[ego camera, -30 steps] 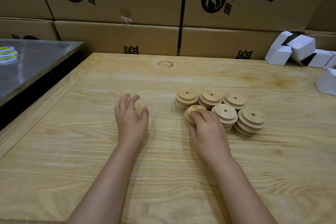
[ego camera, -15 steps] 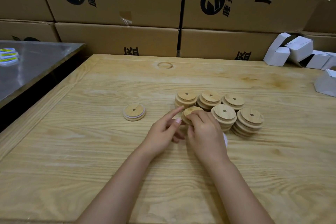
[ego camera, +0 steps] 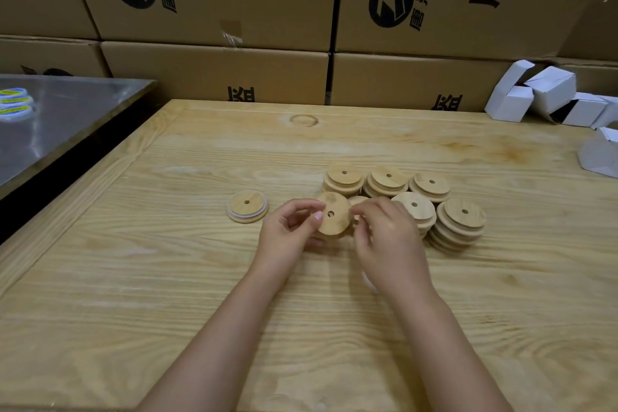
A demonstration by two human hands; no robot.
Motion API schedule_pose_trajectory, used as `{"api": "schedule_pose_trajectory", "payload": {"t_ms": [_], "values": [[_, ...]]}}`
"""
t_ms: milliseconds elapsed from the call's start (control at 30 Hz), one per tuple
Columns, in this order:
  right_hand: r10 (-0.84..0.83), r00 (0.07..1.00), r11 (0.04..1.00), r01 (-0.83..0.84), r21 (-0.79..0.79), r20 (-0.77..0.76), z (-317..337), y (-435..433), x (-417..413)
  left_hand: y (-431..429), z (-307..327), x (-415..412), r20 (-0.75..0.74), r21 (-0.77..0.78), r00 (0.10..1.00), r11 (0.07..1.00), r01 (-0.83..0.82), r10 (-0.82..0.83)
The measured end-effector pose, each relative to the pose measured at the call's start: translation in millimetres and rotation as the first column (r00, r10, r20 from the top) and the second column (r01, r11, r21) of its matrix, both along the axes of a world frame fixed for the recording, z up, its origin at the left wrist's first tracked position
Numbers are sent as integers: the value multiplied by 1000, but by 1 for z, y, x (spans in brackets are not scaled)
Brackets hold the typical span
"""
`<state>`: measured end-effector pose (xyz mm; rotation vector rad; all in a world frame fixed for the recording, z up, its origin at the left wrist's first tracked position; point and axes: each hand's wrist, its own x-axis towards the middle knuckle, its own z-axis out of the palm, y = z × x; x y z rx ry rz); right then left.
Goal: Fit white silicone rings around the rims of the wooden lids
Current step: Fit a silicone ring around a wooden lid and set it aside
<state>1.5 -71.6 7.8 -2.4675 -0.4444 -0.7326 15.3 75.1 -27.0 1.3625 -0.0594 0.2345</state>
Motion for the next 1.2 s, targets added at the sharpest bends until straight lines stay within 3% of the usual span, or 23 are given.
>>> {"api": "schedule_pose_trajectory", "payload": {"t_ms": [67,167,367,567,1033,1100,1200], "values": [[-126,983,981,103,-166,-134,3,-9,2,0,1,0,-10,-10,1000,1000,18,-18],[-180,953,934,89,-345,-242,5,-15,1,0,1,1,-39,-30,999,999,26,-27],[-187,921,934,59,-353,-341,5,-14,0,1,1,2,-74,-46,996,998,49,-53],[-208,917,934,83,-347,-341,7,-20,1,1,4,0,-72,-44,996,998,53,-57],[-113,963,979,66,-195,-245,10,-25,3,1,5,0,-61,-56,997,997,51,-54],[-76,966,992,47,-121,-246,10,-25,4,2,6,-1,-56,-57,997,997,51,-55],[61,949,993,-27,115,-310,11,-22,3,2,5,-1,-51,-56,998,998,38,-40]]}}
